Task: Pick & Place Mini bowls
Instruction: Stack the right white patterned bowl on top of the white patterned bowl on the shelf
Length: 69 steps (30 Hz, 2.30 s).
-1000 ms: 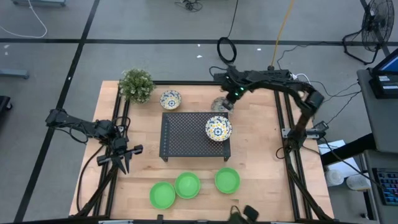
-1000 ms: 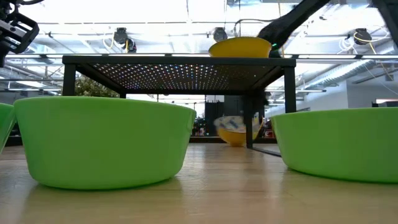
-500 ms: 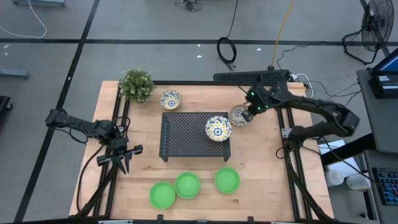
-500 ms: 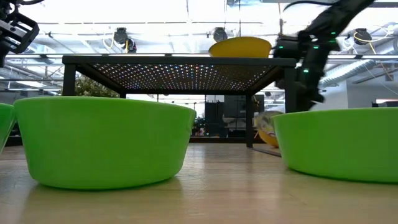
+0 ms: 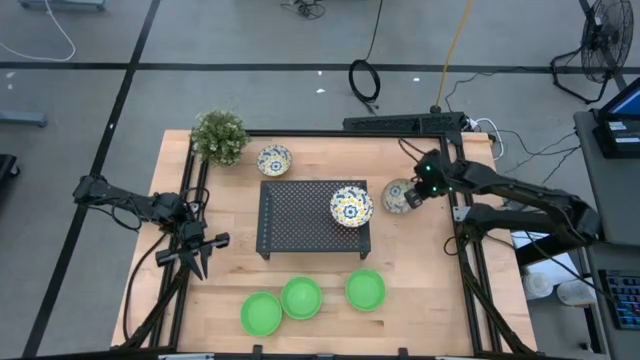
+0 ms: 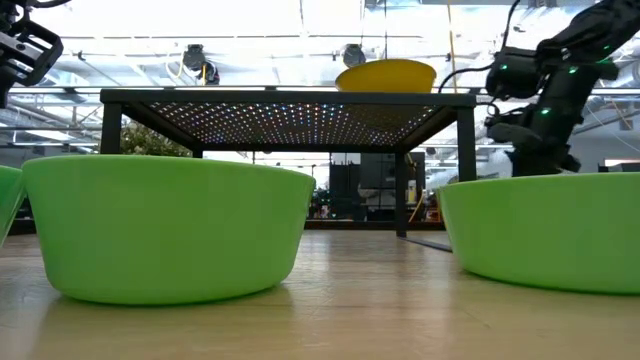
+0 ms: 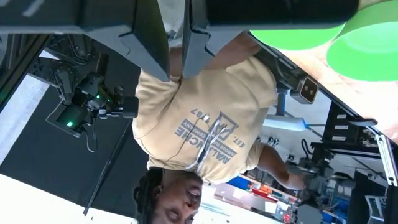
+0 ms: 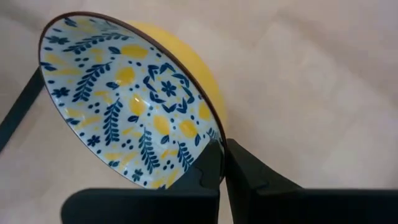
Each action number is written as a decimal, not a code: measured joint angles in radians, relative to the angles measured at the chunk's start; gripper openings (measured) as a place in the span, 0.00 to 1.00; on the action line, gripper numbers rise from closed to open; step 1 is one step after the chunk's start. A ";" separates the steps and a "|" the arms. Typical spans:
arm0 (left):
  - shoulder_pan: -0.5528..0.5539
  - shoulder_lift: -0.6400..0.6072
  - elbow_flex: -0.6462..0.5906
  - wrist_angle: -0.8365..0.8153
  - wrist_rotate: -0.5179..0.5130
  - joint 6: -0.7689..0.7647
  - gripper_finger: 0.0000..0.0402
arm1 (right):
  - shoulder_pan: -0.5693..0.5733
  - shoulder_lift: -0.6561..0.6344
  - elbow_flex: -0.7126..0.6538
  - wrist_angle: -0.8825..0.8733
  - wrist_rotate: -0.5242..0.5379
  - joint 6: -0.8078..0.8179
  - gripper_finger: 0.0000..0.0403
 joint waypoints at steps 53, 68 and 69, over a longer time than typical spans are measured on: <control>0.000 0.000 0.000 0.000 0.000 0.000 0.12 | 0.052 0.173 0.029 1.380 -0.143 -0.435 0.00; 0.000 0.000 0.000 0.000 0.000 0.000 0.12 | 0.410 0.305 0.742 0.624 -0.136 -0.387 0.00; 0.000 0.000 0.000 0.000 0.000 0.000 0.12 | 0.424 0.339 0.817 0.556 -0.107 -0.384 0.00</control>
